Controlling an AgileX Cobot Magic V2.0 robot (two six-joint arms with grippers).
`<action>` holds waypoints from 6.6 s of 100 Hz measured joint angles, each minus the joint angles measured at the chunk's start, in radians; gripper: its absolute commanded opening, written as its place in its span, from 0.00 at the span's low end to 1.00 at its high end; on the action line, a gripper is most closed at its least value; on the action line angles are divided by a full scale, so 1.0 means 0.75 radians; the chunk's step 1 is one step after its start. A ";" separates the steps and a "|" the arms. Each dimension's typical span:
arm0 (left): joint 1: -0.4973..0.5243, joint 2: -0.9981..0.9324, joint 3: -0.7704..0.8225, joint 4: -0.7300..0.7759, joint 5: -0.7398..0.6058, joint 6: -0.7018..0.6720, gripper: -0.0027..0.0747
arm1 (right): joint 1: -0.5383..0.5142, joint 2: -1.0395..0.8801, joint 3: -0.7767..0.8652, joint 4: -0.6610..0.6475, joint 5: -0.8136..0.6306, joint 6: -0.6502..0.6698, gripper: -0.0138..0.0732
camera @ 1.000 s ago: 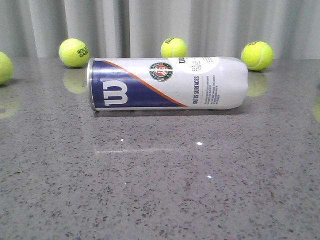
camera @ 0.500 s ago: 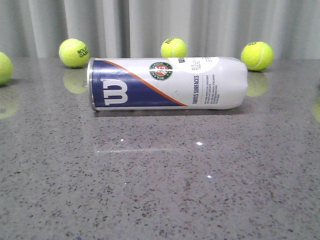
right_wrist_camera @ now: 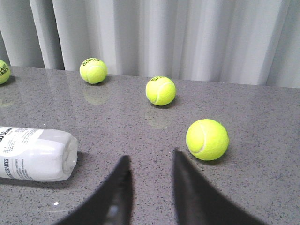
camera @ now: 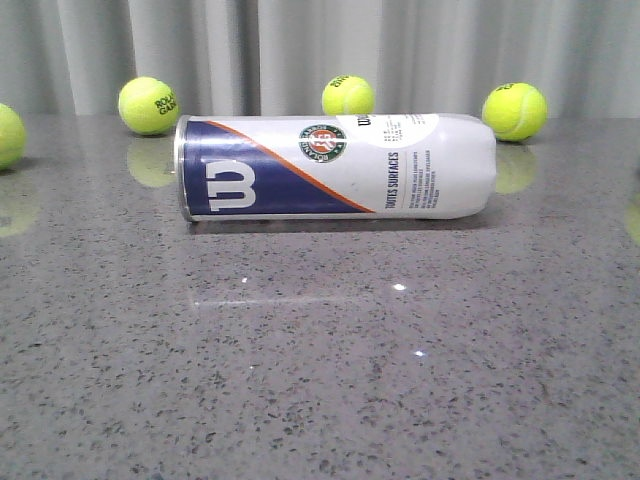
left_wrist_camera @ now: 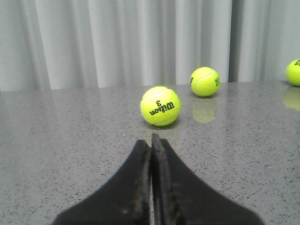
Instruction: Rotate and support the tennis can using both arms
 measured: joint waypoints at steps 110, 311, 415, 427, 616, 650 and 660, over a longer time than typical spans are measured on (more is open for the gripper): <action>0.000 0.000 -0.019 -0.040 -0.005 0.000 0.01 | 0.000 0.000 0.000 0.000 -0.003 0.000 0.08; 0.000 1.496 -1.328 -1.133 1.311 0.623 0.79 | 0.000 0.000 0.000 0.000 -0.006 0.000 0.08; -0.229 2.249 -1.336 -1.836 1.353 1.188 0.79 | 0.000 0.000 0.000 0.000 -0.006 0.000 0.08; -0.234 2.288 -1.337 -1.931 1.366 1.259 0.79 | 0.000 0.000 0.000 0.000 -0.006 0.000 0.08; -0.240 1.182 -1.618 -0.558 1.578 0.545 0.01 | 0.000 0.000 0.000 0.000 -0.006 0.000 0.08; -0.240 1.383 -1.689 -0.418 1.634 0.463 0.01 | 0.000 0.000 0.000 0.000 -0.006 0.000 0.08; -0.240 1.450 -1.689 -0.403 1.634 0.460 0.01 | 0.000 0.000 0.000 0.000 -0.006 0.000 0.08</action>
